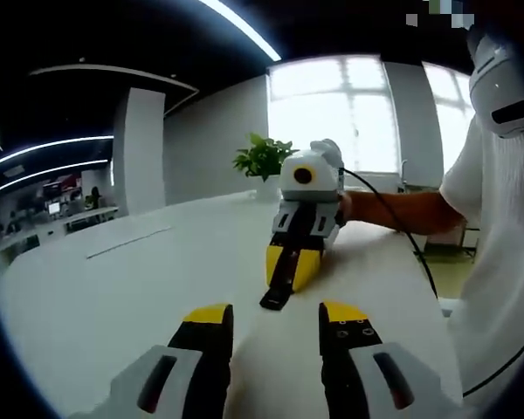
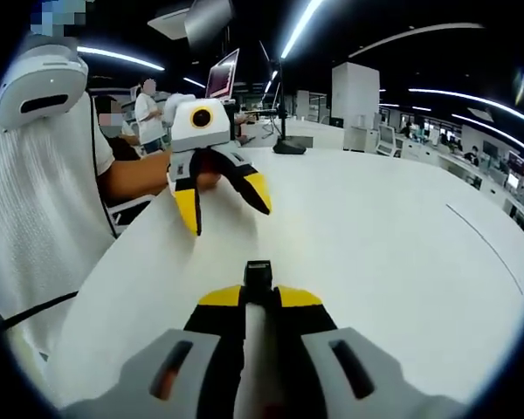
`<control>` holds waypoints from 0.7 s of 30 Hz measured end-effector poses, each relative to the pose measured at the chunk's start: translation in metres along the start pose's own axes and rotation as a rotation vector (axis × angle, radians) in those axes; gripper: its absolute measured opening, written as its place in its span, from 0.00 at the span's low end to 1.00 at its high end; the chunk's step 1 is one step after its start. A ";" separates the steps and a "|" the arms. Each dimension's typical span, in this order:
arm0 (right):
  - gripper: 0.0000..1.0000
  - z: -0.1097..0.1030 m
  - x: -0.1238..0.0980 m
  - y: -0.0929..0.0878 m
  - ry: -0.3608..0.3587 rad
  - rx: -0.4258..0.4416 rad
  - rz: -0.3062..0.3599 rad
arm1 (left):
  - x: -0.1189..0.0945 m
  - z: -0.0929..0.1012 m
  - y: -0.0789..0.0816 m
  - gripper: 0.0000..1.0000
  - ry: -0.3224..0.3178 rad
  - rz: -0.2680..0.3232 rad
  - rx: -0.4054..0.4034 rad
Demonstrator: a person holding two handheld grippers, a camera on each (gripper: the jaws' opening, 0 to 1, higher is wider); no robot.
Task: Snap the two parts of the plastic buckle together until the buckle closes and remains connected.
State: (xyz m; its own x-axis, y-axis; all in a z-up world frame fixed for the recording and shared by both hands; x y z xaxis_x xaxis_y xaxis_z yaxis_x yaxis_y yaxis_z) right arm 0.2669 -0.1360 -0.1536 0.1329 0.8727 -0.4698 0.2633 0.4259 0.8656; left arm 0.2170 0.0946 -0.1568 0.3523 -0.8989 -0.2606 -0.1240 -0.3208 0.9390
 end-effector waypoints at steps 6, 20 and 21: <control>0.12 0.016 0.001 0.003 -0.009 0.007 0.006 | -0.002 -0.005 -0.003 0.38 0.053 -0.014 -0.024; 0.12 0.056 0.000 0.013 -0.028 0.014 0.001 | -0.004 -0.009 -0.006 0.38 0.113 -0.033 -0.057; 0.12 0.059 0.000 0.015 -0.030 0.014 -0.001 | -0.004 -0.010 -0.006 0.38 0.121 -0.035 -0.067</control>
Point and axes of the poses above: the point that each gripper's makers call its tool centre point, and the gripper's own axes: x roughly forward along the fingers, z roughly to its right, y roughly out of its top, the point moved 10 cm from there along -x, roughly backward along the fingers, and after that the axes turned 14 degrees about x, right-handed, at the moved point
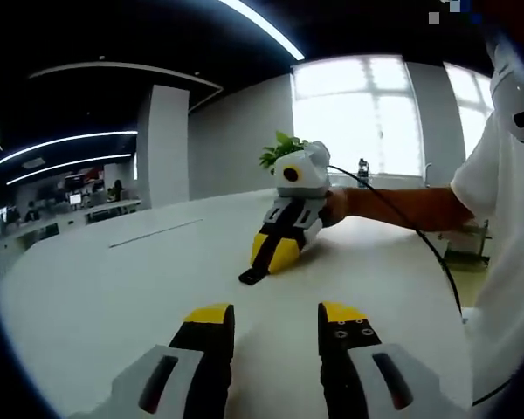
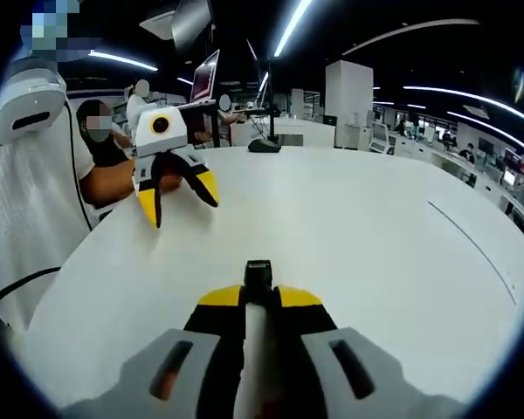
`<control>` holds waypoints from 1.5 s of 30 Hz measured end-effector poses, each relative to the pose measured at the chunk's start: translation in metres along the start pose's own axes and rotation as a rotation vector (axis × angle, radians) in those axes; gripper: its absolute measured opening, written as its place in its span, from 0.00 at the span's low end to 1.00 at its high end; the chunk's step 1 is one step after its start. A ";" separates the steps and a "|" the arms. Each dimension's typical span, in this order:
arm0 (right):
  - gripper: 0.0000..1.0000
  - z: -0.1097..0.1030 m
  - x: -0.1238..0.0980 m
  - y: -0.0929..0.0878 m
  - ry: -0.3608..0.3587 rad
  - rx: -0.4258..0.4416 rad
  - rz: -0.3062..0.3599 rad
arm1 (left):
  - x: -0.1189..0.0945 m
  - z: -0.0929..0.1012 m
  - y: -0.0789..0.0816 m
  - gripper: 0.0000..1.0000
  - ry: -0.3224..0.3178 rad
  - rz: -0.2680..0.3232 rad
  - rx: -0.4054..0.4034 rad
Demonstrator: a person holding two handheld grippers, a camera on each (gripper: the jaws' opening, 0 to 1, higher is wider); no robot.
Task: Snap the two parts of the plastic buckle together until the buckle closes and remains connected.
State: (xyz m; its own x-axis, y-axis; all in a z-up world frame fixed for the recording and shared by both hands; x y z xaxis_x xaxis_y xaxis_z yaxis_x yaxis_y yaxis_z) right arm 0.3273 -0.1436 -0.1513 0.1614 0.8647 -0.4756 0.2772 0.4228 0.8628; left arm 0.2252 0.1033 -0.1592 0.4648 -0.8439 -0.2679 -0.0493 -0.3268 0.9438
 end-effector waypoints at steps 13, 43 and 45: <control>0.12 0.042 -0.002 0.009 -0.007 0.007 -0.012 | -0.001 -0.005 0.001 0.38 0.081 -0.027 -0.059; 0.12 0.088 0.015 0.014 0.003 0.020 0.023 | -0.011 -0.003 0.009 0.38 0.175 -0.038 -0.125; 0.12 0.086 0.015 0.014 0.003 0.016 0.024 | -0.011 -0.003 0.010 0.38 0.176 -0.038 -0.122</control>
Point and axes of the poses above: the point that each gripper's makers call its tool centre point, and the gripper's own axes: x roughly forward along the fingers, z roughly to its right, y roughly out of its top, the point moved 10 cm from there along -x, roughly backward along the fingers, and after that the axes turned 14 degrees about x, right-handed, at the moved point
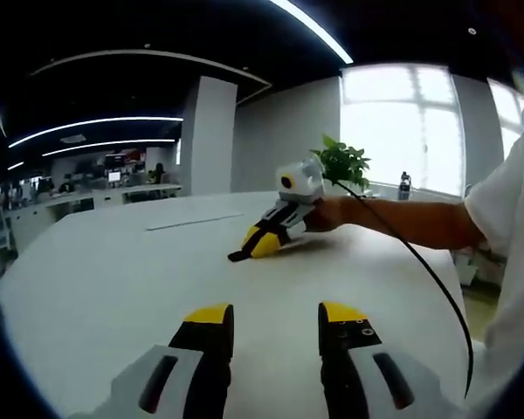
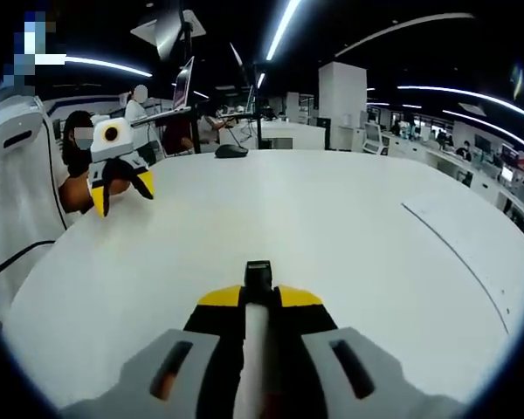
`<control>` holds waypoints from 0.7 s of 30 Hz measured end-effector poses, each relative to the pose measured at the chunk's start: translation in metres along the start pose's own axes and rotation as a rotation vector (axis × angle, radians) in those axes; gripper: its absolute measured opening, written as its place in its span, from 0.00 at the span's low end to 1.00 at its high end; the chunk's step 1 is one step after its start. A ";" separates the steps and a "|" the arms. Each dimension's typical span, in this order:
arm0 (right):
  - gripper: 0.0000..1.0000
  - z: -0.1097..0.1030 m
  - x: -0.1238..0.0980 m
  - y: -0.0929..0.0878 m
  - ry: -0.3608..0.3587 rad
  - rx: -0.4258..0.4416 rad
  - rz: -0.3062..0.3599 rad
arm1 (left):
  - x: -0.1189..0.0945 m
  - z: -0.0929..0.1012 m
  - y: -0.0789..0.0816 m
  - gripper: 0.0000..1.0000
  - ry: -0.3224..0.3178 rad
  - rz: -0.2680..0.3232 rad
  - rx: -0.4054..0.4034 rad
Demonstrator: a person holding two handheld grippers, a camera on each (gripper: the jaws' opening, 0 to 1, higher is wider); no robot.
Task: Snap the two parts of the plastic buckle together until the buckle closes and remains connected.
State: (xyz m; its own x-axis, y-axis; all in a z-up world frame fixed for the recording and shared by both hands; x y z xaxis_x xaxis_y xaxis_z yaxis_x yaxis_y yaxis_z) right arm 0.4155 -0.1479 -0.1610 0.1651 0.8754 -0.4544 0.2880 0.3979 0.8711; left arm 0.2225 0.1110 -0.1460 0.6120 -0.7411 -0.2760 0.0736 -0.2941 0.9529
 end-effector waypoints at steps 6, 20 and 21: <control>0.18 -0.003 -0.001 -0.002 0.004 -0.001 0.004 | -0.003 -0.001 0.001 0.38 0.003 0.003 -0.001; 0.28 -0.012 -0.006 -0.005 -0.017 0.006 0.024 | -0.005 0.000 0.003 0.38 0.015 0.014 0.001; 0.28 -0.010 -0.007 -0.005 -0.018 0.012 0.025 | -0.005 0.001 0.003 0.38 0.015 0.015 0.001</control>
Point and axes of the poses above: the point that each gripper's makers call its tool centre point, and the gripper's own axes: x roughly forward along the fingers, z roughly to its right, y roughly out of its top, the point moved 10 cm from there along -x, roughly backward along the fingers, and after that the axes turned 14 degrees about x, right-handed, at the moved point
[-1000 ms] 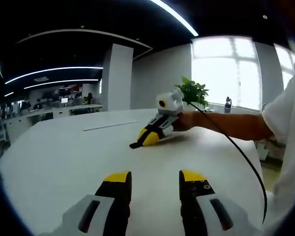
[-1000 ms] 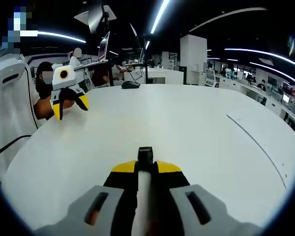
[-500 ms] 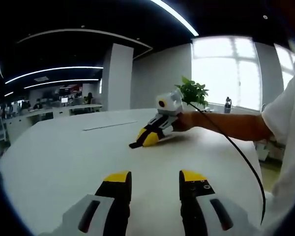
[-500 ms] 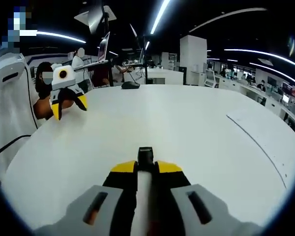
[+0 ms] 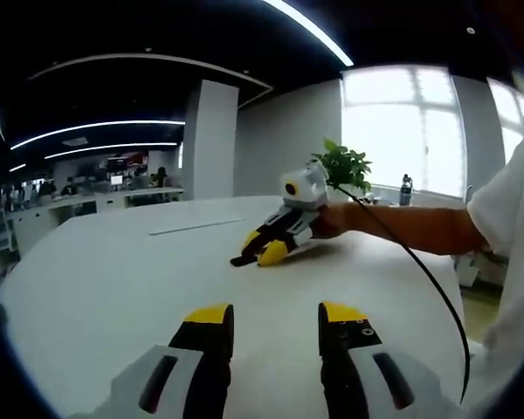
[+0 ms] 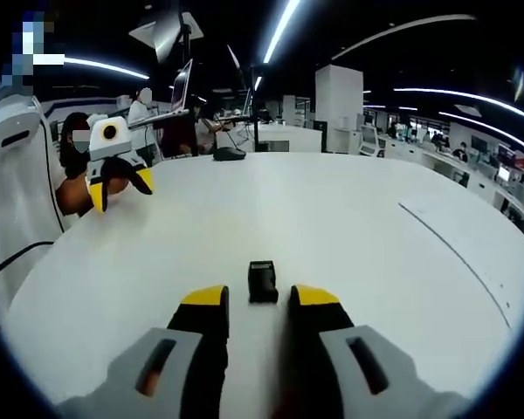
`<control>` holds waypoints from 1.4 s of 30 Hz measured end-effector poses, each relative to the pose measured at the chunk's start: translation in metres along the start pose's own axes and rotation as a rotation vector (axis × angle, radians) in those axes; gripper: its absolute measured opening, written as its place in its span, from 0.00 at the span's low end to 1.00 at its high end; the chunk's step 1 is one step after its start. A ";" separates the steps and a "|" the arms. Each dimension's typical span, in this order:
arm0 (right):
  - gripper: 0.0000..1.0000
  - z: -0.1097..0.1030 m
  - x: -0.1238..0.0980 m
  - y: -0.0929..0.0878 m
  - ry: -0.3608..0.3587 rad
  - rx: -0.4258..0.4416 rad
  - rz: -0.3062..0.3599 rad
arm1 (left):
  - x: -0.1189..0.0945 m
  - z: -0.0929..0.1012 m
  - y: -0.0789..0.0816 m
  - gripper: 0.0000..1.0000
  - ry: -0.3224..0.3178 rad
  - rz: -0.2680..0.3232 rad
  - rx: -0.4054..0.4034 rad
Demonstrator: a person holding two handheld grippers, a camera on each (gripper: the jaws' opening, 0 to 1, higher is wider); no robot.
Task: Snap the two parts of the plastic buckle together until the buckle closes and remains connected.
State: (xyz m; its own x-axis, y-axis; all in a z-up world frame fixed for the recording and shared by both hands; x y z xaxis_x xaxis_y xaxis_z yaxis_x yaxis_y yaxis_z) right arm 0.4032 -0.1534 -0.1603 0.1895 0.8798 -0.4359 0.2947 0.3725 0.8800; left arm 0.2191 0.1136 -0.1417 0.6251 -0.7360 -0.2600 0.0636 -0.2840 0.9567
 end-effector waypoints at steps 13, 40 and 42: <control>0.26 -0.005 -0.016 0.018 -0.063 0.024 0.092 | -0.002 -0.006 0.009 0.38 0.032 0.016 0.005; 0.38 -0.063 -0.042 0.025 -0.268 0.108 0.160 | -0.025 -0.014 0.017 0.41 0.148 0.030 -0.034; 0.38 -0.071 -0.044 0.025 -0.280 0.116 0.168 | -0.026 -0.015 0.016 0.41 0.154 0.032 -0.035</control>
State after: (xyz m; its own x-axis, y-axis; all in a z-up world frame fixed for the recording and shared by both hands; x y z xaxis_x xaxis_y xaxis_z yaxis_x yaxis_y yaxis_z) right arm 0.3359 -0.1620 -0.1054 0.4893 0.8050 -0.3355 0.3388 0.1791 0.9237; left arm 0.2157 0.1371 -0.1176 0.7388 -0.6407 -0.2090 0.0674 -0.2383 0.9688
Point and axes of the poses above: the point that each gripper's makers call its tool centre point, and the gripper's own axes: x roughly forward along the fingers, z roughly to its right, y roughly out of its top, the point moved 10 cm from there along -x, roughly backward along the fingers, and after that the axes turned 14 degrees about x, right-handed, at the moved point
